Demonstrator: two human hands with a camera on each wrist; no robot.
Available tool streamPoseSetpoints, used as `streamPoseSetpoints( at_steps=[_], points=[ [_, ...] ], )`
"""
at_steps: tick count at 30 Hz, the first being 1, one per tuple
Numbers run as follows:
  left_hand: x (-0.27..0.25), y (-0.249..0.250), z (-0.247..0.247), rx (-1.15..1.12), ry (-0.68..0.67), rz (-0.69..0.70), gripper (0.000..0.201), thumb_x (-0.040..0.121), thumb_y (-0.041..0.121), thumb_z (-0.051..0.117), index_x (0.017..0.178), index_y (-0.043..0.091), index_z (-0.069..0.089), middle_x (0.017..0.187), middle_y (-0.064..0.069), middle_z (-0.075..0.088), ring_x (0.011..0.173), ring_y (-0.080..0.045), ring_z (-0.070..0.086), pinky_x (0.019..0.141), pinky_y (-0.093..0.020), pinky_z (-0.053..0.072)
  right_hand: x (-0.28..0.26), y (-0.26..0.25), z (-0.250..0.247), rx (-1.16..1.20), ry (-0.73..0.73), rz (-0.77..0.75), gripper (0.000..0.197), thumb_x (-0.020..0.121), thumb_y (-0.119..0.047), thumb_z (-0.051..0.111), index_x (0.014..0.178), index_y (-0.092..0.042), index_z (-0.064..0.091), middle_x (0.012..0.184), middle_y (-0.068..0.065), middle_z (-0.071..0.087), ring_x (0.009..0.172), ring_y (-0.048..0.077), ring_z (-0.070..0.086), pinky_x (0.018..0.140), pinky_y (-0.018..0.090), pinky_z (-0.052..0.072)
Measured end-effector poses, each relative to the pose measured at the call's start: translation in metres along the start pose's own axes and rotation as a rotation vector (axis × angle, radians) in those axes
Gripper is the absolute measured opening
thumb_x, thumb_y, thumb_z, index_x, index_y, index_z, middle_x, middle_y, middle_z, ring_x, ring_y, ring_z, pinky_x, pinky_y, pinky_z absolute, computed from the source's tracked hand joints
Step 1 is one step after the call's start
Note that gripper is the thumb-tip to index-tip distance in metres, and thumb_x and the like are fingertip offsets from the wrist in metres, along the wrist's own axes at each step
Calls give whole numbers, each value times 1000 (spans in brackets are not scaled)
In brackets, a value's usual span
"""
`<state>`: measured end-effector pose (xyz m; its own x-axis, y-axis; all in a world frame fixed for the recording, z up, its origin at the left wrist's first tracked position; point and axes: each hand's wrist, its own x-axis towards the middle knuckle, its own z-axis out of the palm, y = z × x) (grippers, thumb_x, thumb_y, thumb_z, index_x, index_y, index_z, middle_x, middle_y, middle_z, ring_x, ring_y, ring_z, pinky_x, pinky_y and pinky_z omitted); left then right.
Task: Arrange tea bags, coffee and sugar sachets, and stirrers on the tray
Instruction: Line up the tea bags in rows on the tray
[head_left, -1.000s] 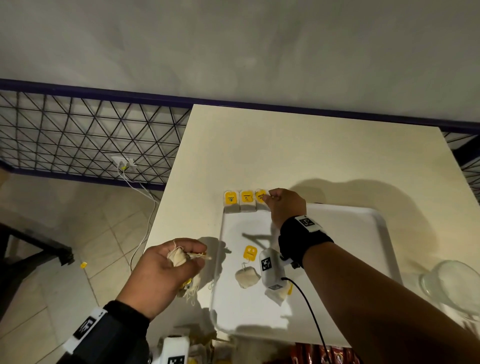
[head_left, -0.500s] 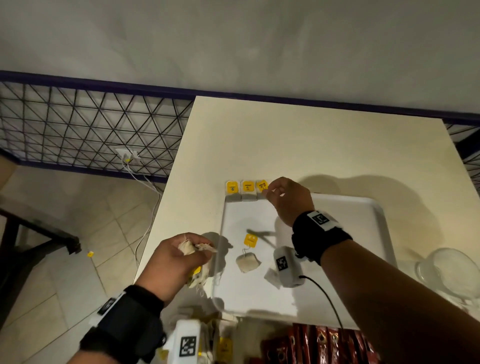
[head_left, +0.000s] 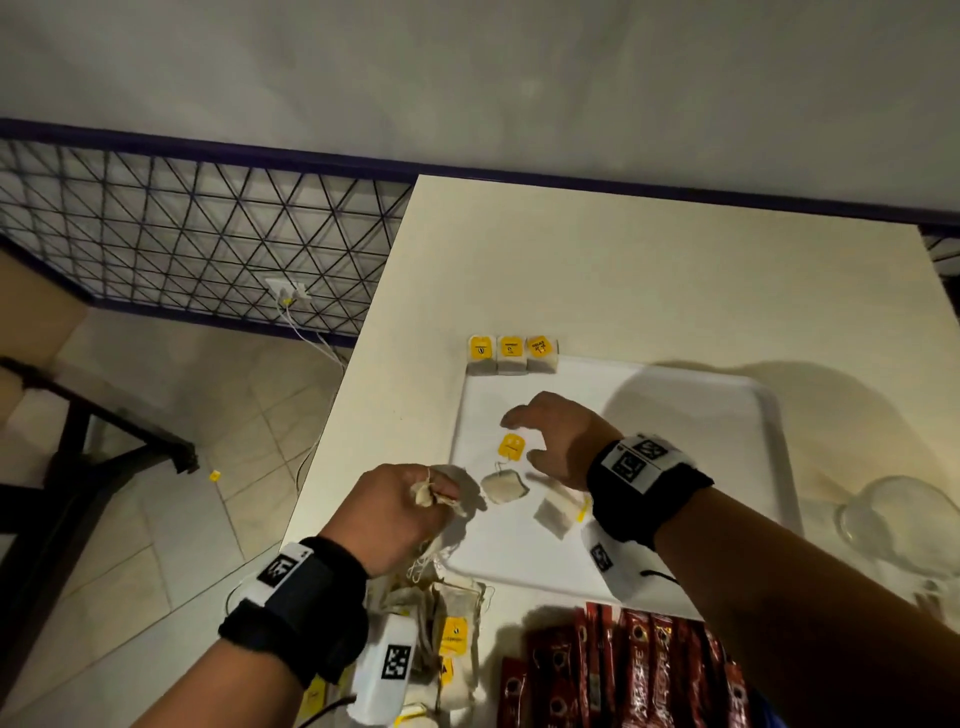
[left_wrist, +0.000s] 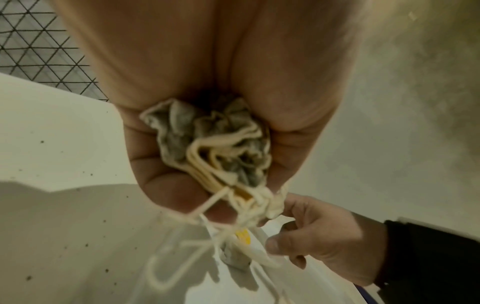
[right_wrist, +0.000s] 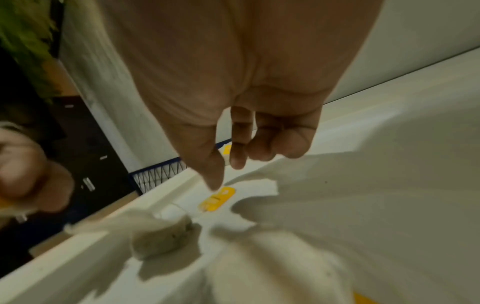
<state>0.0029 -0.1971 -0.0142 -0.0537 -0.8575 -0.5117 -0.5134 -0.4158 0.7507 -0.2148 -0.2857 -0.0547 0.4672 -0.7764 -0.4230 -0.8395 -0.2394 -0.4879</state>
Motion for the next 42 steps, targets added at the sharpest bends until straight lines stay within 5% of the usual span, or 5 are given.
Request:
streamPoseSetpoints(
  at_steps=[10,18,25,38,42],
  points=[
    [5,19,2,402,-170,246,25,78,2,64,86,22,76,100,35,57,94,10,59,77,3,35,27,-4,7,-211,-89,80,19,88,-11,56,100,-24,61,110,-3,49,99,23,58,76,28,42],
    [20,24,18,734,-291,409,27,88,17,53,109,20,70,145,16,44,132,4,37,86,-8,28,27,-4,7,-179,-109,65,29,90,-10,56,113,-27,52,115,-1,44,97,26,55,83,33,46],
    [25,23,28,867,-368,345,60,69,33,27,114,17,64,134,11,50,113,-22,58,88,-33,48,27,-1,7,-168,-105,71,21,90,-9,56,101,-26,53,105,-2,42,86,24,52,78,35,49],
    [13,18,4,646,-170,411,34,80,7,60,104,26,75,134,16,52,113,15,40,83,9,18,-1,-10,-14,195,34,3,15,90,-24,59,94,-35,50,93,-10,65,83,16,61,82,34,49],
    [12,20,1,756,-225,421,38,81,10,56,109,29,72,138,20,46,120,2,47,84,0,26,-23,-16,-19,419,97,3,20,80,-25,70,86,-40,57,85,-11,68,81,11,66,84,37,52]
  ],
)
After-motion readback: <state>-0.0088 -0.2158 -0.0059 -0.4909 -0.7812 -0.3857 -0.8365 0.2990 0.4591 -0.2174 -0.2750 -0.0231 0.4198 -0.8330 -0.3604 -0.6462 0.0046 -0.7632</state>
